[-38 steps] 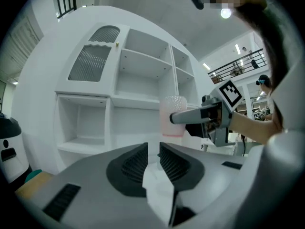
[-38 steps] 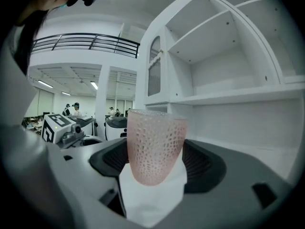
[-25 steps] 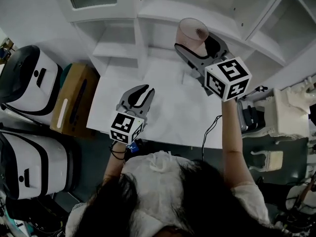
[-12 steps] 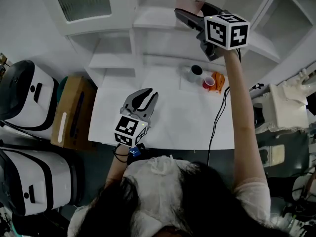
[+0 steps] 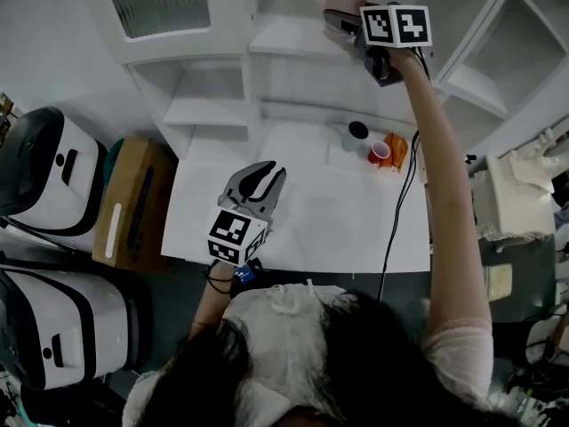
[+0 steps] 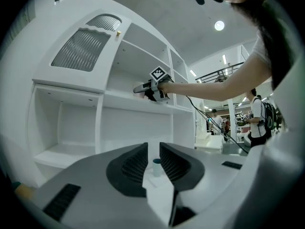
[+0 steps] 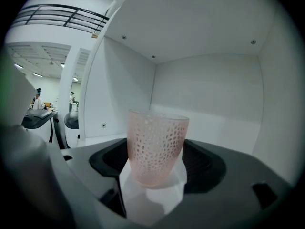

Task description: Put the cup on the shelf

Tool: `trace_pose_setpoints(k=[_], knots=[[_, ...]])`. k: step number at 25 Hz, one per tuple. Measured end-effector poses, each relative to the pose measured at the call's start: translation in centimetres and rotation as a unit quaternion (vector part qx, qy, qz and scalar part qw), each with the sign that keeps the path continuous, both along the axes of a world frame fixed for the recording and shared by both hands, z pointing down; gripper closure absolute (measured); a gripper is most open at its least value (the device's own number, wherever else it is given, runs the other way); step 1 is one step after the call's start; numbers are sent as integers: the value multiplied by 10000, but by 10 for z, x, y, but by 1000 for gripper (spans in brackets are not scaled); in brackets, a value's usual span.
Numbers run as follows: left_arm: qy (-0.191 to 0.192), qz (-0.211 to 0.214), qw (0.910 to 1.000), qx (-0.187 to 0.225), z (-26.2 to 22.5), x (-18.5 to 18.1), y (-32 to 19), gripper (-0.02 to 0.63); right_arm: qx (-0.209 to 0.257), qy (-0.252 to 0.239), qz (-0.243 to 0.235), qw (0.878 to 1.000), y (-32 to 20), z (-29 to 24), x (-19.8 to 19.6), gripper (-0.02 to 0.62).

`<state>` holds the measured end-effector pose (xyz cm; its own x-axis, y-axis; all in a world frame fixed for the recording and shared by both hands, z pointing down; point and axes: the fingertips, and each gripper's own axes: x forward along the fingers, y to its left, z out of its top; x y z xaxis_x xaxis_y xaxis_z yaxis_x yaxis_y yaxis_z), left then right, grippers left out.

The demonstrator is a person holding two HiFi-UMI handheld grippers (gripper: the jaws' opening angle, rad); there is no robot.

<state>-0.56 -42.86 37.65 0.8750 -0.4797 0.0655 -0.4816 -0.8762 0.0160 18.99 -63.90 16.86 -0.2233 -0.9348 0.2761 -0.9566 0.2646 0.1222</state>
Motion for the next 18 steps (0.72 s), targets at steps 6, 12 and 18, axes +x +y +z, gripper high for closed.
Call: trace_pose_setpoints(k=[6,12,18], knots=[[4,-51,10000,-22,3,-5,0,522,-313,7,150,9994,-13,9,10,249],[-7,-105,9999,-62,6,-9,-3,522,-592,46,100,9982,-15,17,9,249],[-16,-80,9999,-65,7,-8,-4,522,-753,59,46,9971,-14,24,7,249]])
